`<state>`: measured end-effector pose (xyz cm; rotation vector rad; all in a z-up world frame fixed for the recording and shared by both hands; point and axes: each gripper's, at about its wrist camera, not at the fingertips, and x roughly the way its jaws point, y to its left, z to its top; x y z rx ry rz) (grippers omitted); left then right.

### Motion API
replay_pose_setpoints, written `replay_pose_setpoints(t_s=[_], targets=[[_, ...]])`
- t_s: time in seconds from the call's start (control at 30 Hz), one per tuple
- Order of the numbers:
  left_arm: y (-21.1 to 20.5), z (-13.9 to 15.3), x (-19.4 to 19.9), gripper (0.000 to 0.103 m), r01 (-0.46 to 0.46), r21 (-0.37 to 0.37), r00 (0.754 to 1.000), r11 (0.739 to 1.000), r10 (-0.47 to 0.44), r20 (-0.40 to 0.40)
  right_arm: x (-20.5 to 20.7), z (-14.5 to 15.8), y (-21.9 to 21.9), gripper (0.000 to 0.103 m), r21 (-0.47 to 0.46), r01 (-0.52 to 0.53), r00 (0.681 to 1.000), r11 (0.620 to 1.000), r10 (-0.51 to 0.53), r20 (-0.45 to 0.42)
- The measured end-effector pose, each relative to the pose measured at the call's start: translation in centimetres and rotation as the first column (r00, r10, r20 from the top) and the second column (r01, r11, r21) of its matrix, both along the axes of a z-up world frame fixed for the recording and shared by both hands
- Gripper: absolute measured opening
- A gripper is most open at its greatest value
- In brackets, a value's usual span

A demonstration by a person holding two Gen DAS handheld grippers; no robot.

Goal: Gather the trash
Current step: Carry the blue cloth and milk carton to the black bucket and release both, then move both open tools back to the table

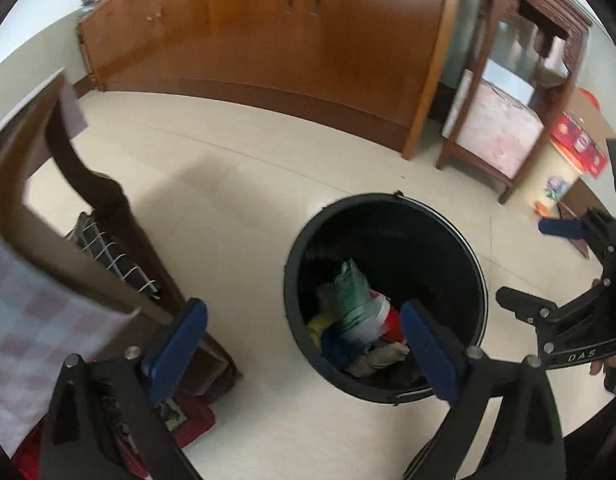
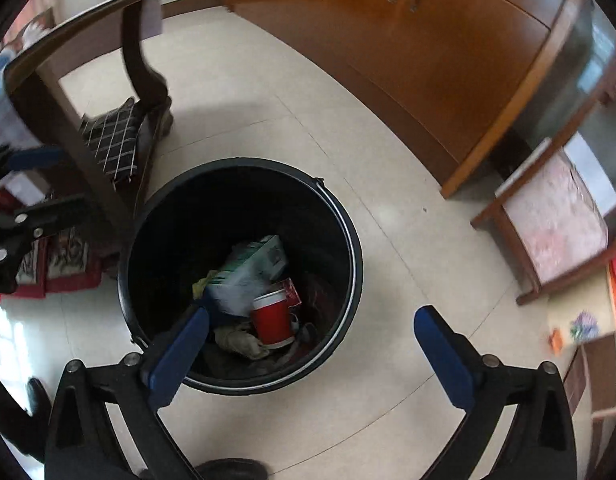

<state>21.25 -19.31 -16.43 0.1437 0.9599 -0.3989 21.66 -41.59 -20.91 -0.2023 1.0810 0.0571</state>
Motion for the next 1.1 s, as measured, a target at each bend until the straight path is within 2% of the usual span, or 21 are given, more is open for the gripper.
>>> replay_pose_setpoints(t_s=[0.5, 0.73, 1.1], targets=[[3.7, 3.8, -2.9, 0.098, -0.068, -0.039, 0.995, 0.997, 0.07, 0.065, -2.7, 4.7, 3.3, 0.103, 0.073, 0.048, 0.994, 0.996, -0.055, 0.091], [5.9, 5.8, -4.0, 0.098, -0.106, -0.061, 0.989, 0.993, 0.111, 0.095, -3.7, 7.3, 5.8, 0.103, 0.102, 0.016, 0.99, 0.995, -0.03, 0.139], [10.5, 9.1, -6.2, 0.098, -0.183, -0.085, 0.966, 0.98, 0.195, 0.172, -4.3, 12.0, 10.7, 0.103, 0.112, -0.079, 0.973, 0.991, 0.052, 0.225]])
